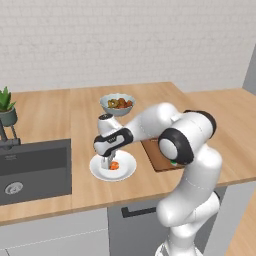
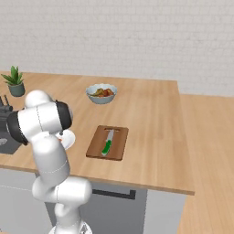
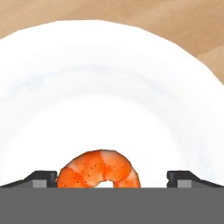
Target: Pick up the knife from the drawer and place it on the cutting board. Then place the meat from the plate to the cutting board.
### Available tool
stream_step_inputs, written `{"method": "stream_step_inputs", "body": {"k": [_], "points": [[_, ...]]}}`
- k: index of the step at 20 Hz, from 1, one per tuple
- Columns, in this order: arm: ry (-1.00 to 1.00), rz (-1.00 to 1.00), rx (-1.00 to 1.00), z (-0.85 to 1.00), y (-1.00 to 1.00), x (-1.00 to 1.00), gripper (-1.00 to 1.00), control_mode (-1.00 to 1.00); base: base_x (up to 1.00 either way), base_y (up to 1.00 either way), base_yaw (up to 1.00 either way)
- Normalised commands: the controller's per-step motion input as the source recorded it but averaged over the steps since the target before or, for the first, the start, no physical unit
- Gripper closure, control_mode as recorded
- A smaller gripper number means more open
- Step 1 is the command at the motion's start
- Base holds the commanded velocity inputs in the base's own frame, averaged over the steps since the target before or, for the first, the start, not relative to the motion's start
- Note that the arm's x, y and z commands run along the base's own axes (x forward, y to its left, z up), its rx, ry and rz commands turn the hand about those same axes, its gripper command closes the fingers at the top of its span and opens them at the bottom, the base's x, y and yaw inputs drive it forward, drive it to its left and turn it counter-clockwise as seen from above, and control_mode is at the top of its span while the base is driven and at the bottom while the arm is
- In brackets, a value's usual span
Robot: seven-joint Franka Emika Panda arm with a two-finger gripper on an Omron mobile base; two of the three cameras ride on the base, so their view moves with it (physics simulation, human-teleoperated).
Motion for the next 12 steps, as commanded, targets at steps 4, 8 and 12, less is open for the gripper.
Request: {"method": "stream_step_inputs", "body": {"k": [4,8,12], "points": [[0.08,0.00,-0.05,-0.16,-0.14,-0.06,-1.00,-1.00,0.00,0.00,0.00],[0.06,0.00,-0.05,-0.10,0.06,0.00,-1.00,-1.00,0.00,0.00,0.00],[0.03,0.03,-0.03,-0.03,-0.01,-0.13,-1.00,-1.00,0.00,0.00,0.00]]}}
